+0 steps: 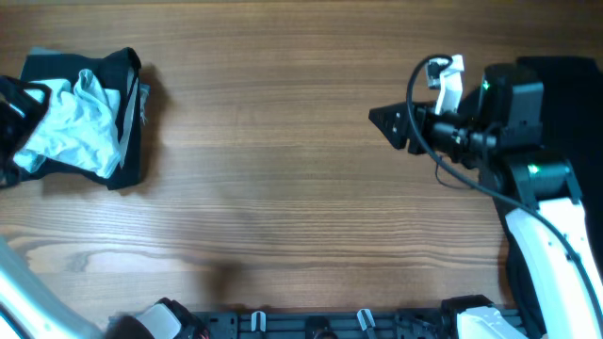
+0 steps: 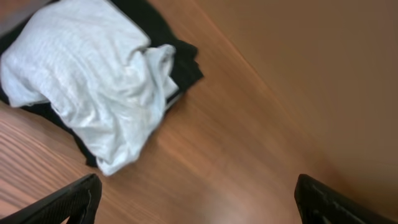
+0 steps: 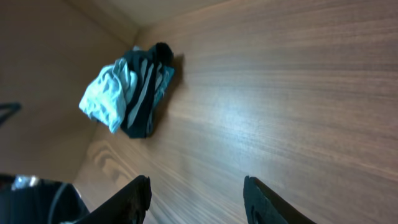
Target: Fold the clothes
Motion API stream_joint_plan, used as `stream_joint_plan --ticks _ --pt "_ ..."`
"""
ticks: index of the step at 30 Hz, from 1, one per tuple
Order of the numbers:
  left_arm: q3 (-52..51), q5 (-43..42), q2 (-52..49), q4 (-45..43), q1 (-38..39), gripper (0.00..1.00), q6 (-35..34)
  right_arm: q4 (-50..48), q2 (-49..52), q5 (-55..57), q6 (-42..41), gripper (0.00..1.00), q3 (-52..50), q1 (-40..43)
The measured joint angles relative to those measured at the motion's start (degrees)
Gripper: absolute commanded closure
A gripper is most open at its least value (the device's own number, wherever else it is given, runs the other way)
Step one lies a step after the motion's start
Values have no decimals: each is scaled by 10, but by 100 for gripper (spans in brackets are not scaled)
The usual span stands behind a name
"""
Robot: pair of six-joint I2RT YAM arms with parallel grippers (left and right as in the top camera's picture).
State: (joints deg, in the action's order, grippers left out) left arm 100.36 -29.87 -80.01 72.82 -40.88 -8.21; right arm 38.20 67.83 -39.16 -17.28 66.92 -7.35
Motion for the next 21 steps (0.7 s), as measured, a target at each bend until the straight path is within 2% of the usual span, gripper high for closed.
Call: stream_joint_plan --ticks 4,5,6,7,8,11,15,19,21 --pt "0 -9 109 8 75 0 83 50 -61 12 48 39 0 0" --pt "0 -14 140 16 101 0 116 67 -91 18 73 34 0 0" --pt "0 -18 178 26 127 0 153 79 -118 21 93 28 0 0" --pt "0 -14 203 32 143 0 173 87 -137 23 108 16 0 0" --pt "0 -12 227 39 156 0 188 96 -157 28 119 1 0 0" --pt "1 -10 300 57 172 0 217 100 -204 37 140 0 0 0" --pt "2 -10 346 70 173 0 228 100 -210 50 141 0 1 0" --pt "2 -10 365 80 173 0 231 125 -201 56 15 0 1 0" --pt "2 -10 366 80 173 0 232 146 -193 74 -22 0 1 0"
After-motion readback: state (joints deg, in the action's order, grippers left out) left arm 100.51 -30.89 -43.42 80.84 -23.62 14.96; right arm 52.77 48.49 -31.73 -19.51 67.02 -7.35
